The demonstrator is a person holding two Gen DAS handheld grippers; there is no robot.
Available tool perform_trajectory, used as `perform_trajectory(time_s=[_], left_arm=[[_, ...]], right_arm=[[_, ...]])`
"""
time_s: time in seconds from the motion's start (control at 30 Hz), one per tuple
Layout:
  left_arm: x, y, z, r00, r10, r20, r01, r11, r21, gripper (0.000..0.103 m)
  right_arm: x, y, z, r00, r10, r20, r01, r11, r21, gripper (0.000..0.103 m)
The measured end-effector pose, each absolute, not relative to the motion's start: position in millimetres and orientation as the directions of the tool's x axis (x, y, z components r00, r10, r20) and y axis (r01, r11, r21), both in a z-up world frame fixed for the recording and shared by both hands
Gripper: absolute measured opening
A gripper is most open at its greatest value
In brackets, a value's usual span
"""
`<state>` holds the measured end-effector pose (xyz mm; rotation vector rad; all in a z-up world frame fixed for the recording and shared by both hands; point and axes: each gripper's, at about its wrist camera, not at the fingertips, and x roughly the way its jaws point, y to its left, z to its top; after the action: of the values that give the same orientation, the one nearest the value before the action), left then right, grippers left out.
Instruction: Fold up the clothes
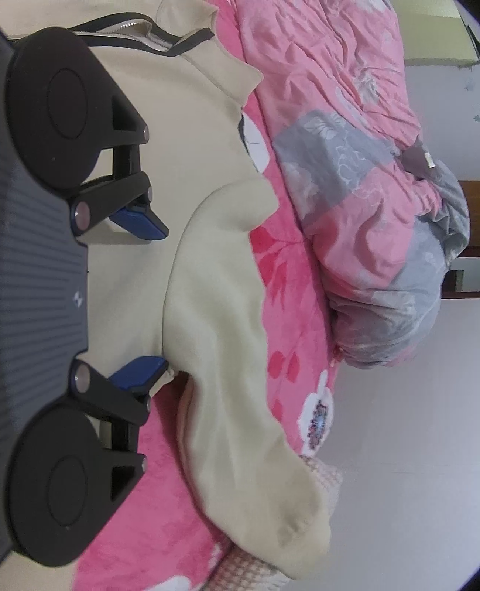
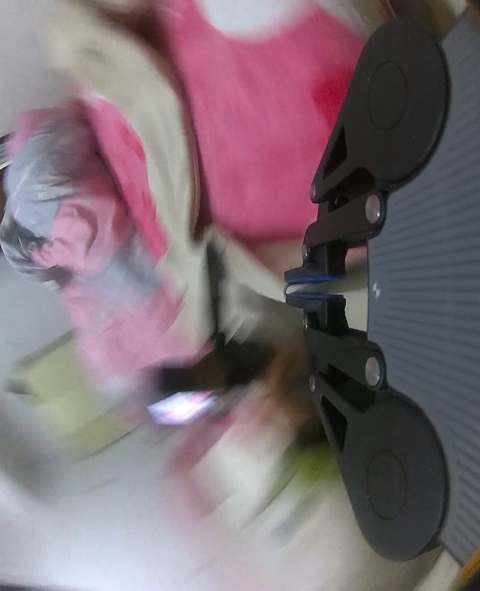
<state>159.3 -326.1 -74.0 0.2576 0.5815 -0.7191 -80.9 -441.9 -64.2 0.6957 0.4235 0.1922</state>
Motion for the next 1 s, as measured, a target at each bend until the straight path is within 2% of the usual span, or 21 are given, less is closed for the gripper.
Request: perform_trajectory(time_s=[0.1, 0.2, 0.23, 0.27, 0.37, 0.4, 0.47, 0.5, 0.6, 0.67, 0.73, 0.77, 0.8, 0.83, 0.87, 0.9, 1.0], left_arm=[[161.8, -332.7, -76.1, 0.604, -0.534, -0.592, 0.68, 0.732, 0.033, 0.071], [160.0, -336.6, -79.6, 0.599, -0.532, -0.598, 0.684, 0.728, 0.039, 0.071], [158.9, -337.5, -80.6, 0.599, -0.534, -0.597, 0.687, 0.725, 0.041, 0.071], [158.2, -339.2, -81.7, 0.598, -0.535, -0.597, 0.69, 0.722, 0.045, 0.071], [158.4, -346.5, -88.3, 0.6, -0.52, -0.608, 0.69, 0.721, 0.063, 0.071], [157.8, -347.4, -89.2, 0.601, -0.518, -0.609, 0.689, 0.721, 0.067, 0.072], [156.8, -349.1, -90.9, 0.604, -0.514, -0.609, 0.689, 0.721, 0.075, 0.072], [156.7, -349.2, -91.0, 0.604, -0.514, -0.609, 0.689, 0.721, 0.076, 0.072], [156.6, -350.1, -91.9, 0.605, -0.511, -0.61, 0.689, 0.721, 0.079, 0.073], [155.9, -350.9, -92.0, 0.608, -0.508, -0.609, 0.688, 0.721, 0.085, 0.073], [155.6, -351.6, -91.7, 0.61, -0.506, -0.61, 0.687, 0.721, 0.089, 0.074], [155.6, -352.0, -91.5, 0.611, -0.505, -0.61, 0.687, 0.722, 0.09, 0.074], [155.6, -352.4, -91.1, 0.611, -0.504, -0.611, 0.686, 0.722, 0.091, 0.074], [155.7, -352.8, -90.6, 0.611, -0.502, -0.611, 0.685, 0.722, 0.092, 0.073], [155.5, -353.2, -90.0, 0.612, -0.501, -0.612, 0.685, 0.723, 0.092, 0.073], [155.7, -354.0, -89.8, 0.612, -0.503, -0.611, 0.684, 0.723, 0.09, 0.073], [156.1, -356.8, -89.6, 0.612, -0.505, -0.609, 0.684, 0.725, 0.086, 0.074]], right_arm=[[-80.3, -486.4, -104.7, 0.902, 0.383, -0.201, 0.014, 0.44, 0.898, 0.004], [-84.0, -515.7, -172.7, 0.896, 0.394, -0.204, 0.173, 0.113, 0.978, 0.004], [-88.2, -517.3, -177.5, 0.905, 0.389, -0.172, 0.159, 0.066, 0.985, 0.004], [-91.1, -515.8, -170.7, 0.912, 0.383, -0.147, 0.123, 0.086, 0.989, 0.004], [-89.8, -511.7, -157.4, 0.911, 0.366, -0.192, 0.117, 0.217, 0.969, 0.004], [-88.1, -511.6, -156.0, 0.902, 0.337, -0.271, 0.163, 0.315, 0.935, 0.004], [-86.9, -512.4, -157.0, 0.888, 0.301, -0.348, 0.201, 0.428, 0.881, 0.004], [-88.9, -513.8, -154.9, 0.892, 0.303, -0.336, 0.196, 0.411, 0.89, 0.008], [-96.0, -506.1, -125.7, 0.901, 0.219, -0.376, 0.197, 0.565, 0.801, 0.011], [-95.1, -498.1, -109.9, 0.904, 0.214, -0.37, 0.157, 0.639, 0.753, 0.02], [-86.4, -486.6, -101.0, 0.892, 0.209, -0.402, 0.133, 0.728, 0.672, 0.05], [-82.0, -480.9, -96.7, 0.885, 0.204, -0.418, 0.119, 0.769, 0.628, 0.052], [-75.5, -473.6, -95.6, 0.876, 0.192, -0.443, 0.115, 0.808, 0.578, 0.052], [-68.7, -467.7, -96.7, 0.863, 0.187, -0.468, 0.111, 0.835, 0.539, 0.047], [-64.3, -463.5, -98.7, 0.851, 0.183, -0.491, 0.113, 0.851, 0.514, 0.031], [-65.4, -462.4, -102.7, 0.839, 0.18, -0.513, 0.122, 0.857, 0.501, 0.011], [-77.4, -471.9, -102.4, 0.857, 0.184, -0.481, 0.135, 0.821, 0.554, 0.009]])
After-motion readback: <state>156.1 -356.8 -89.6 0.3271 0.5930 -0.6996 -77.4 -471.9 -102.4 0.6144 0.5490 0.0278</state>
